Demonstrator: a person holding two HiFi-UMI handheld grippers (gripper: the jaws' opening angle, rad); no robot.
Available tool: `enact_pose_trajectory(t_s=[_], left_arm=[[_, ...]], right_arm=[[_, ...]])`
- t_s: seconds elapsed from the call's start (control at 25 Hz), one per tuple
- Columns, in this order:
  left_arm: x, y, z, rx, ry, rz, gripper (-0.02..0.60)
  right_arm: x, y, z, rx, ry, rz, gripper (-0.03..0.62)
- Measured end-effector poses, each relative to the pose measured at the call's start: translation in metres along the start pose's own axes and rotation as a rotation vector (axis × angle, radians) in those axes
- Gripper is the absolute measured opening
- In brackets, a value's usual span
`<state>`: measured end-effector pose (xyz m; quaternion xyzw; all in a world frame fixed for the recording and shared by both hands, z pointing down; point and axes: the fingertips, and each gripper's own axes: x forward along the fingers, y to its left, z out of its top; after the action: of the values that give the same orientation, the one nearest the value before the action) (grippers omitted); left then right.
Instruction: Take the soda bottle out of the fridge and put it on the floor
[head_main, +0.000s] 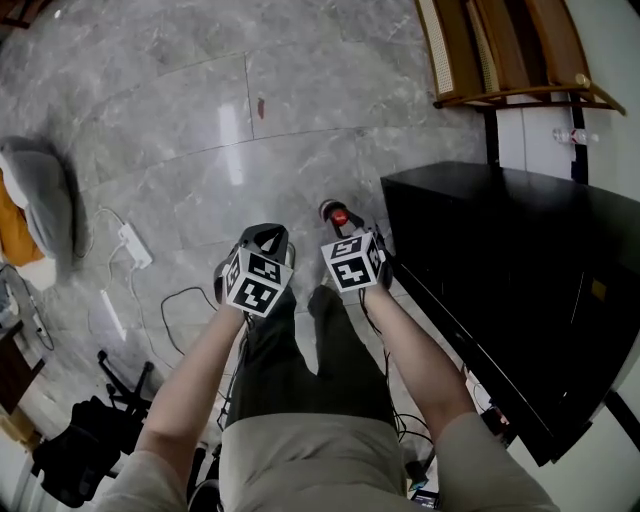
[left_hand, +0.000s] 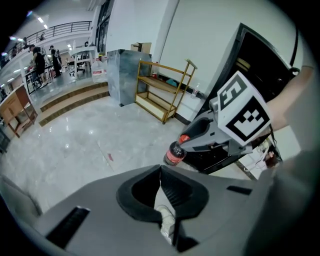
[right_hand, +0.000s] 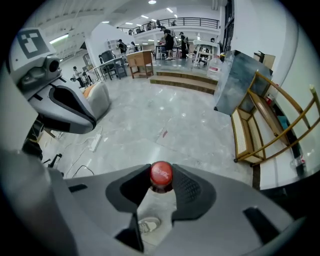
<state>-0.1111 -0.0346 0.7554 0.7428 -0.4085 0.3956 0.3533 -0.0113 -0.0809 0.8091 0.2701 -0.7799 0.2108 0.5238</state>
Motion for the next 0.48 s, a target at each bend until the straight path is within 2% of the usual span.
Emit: enact_pose_trajectory(t_s=[0.2, 0.48], left_arm=[[0.046, -0.001, -0.033, 0.007, 0.047, -0.034, 0.006], [0.108, 0.009, -0.076, 0.124, 0.101, -0.042, 0.006]], right_arm=[[0.048, 0.009, -0.025, -0.122, 0.061, 0.007, 0.113], [0.103, 0.031, -0.059, -0.206, 0.109, 0.046, 0.114]])
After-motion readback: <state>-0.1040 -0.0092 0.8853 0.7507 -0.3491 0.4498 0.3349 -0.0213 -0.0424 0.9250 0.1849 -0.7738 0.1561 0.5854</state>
